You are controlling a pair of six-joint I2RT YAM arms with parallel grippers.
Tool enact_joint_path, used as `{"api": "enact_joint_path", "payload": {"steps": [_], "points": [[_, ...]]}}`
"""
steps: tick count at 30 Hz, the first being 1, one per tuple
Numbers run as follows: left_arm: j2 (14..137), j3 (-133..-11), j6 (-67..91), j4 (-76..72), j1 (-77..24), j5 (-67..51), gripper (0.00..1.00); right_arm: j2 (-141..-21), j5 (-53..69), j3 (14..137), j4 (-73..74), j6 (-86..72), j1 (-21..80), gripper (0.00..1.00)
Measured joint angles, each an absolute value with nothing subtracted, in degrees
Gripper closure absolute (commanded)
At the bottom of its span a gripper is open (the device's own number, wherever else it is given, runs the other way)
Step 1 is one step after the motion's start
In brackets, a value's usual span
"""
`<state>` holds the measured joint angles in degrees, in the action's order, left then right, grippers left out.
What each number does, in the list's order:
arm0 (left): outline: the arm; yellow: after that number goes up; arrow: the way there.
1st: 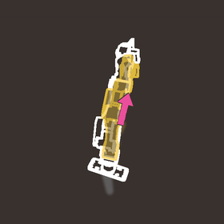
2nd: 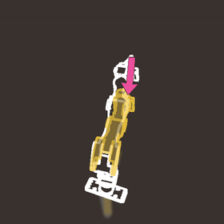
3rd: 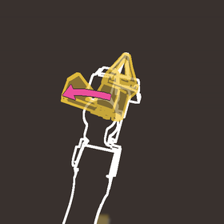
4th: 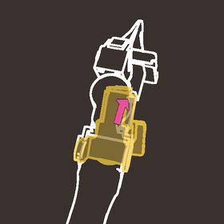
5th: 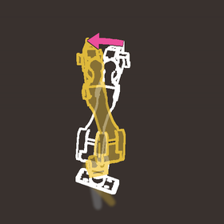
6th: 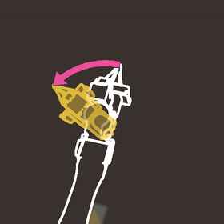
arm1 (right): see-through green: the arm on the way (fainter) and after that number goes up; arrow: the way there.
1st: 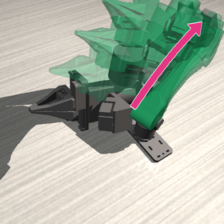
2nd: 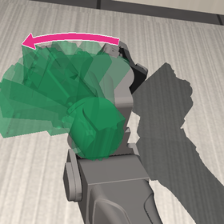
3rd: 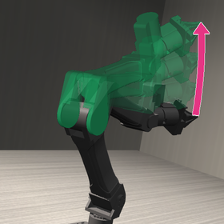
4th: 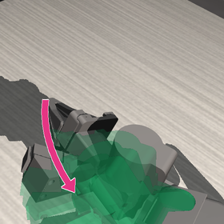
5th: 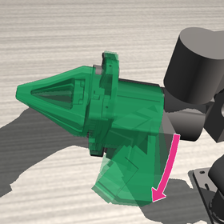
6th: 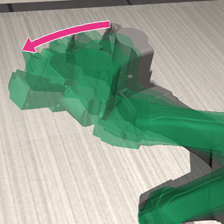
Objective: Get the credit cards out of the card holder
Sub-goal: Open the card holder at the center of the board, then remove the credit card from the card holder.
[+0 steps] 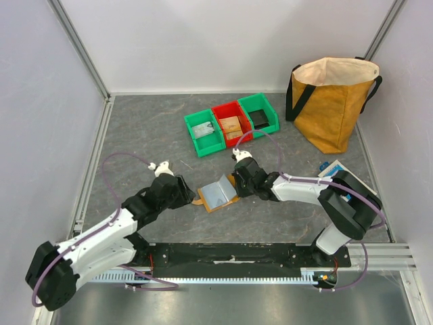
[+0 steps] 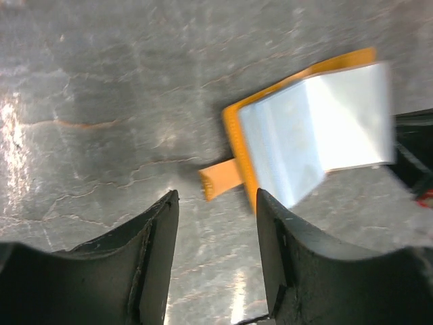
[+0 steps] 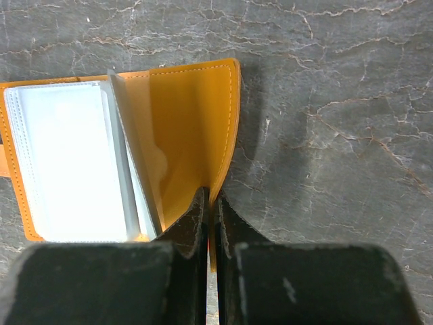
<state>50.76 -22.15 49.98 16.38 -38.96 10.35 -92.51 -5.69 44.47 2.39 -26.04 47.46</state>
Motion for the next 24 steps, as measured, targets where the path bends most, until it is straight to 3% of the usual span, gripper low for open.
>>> {"api": "enact_joint_path", "payload": {"steps": [8,15,24], "points": [[48.7,-33.1,48.7,18.6,-39.0,5.5,0.47,-92.0,-5.2,43.6,1.2,-26.2,47.5,0.96],[58.9,-32.7,48.5,10.5,-39.0,-2.7,0.5,-91.8,-4.6,42.7,0.0,-27.0,47.4,0.94],[70.6,-30.0,48.4,3.3,-39.0,-5.1,0.62,-90.1,-3.8,40.6,-1.6,-28.1,47.5,0.8]]}}
